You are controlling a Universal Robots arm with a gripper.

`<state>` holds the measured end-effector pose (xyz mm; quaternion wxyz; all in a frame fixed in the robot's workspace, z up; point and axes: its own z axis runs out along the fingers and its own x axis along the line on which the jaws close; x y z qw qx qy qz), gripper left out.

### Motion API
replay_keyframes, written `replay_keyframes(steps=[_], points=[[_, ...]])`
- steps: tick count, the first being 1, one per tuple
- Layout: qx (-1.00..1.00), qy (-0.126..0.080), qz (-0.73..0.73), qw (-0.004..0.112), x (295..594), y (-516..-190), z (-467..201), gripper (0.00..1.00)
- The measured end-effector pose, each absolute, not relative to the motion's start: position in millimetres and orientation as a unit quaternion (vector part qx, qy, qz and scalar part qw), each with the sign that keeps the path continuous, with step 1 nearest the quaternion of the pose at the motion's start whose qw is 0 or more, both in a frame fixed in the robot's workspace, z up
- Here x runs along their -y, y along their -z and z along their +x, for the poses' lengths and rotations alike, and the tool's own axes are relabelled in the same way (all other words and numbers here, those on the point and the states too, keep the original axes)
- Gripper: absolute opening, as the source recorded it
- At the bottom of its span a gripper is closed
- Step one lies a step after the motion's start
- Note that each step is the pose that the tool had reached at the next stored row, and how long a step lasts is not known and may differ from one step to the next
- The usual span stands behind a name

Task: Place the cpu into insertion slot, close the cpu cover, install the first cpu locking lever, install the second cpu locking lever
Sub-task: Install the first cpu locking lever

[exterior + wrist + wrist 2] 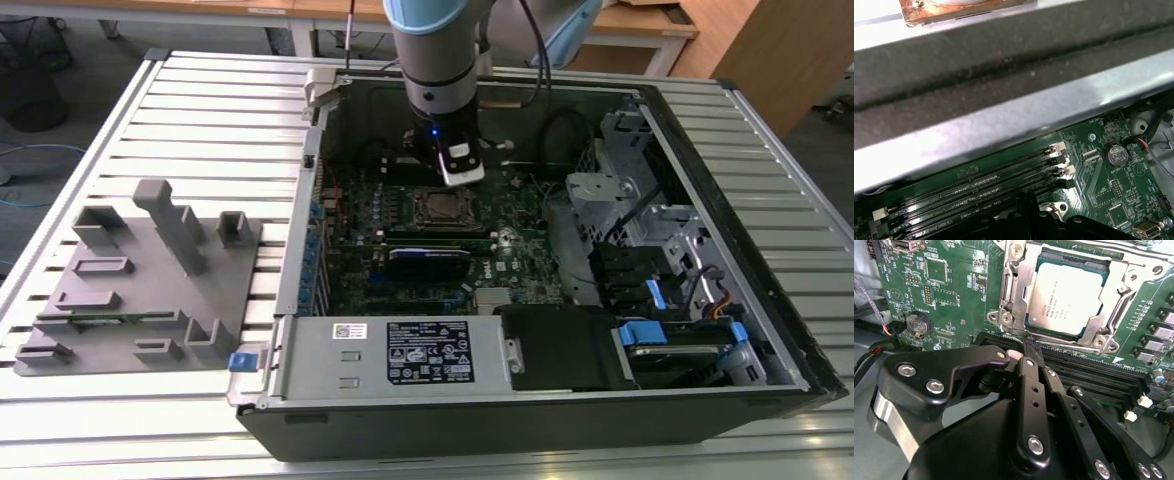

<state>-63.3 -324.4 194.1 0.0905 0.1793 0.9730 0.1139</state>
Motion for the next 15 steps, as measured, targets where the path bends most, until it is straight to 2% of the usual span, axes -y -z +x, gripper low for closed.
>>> replay_keyframes(steps=[15], points=[[-0.972,-0.12,0.179,0.094,324.5,-191.9,-63.2,0.1]])
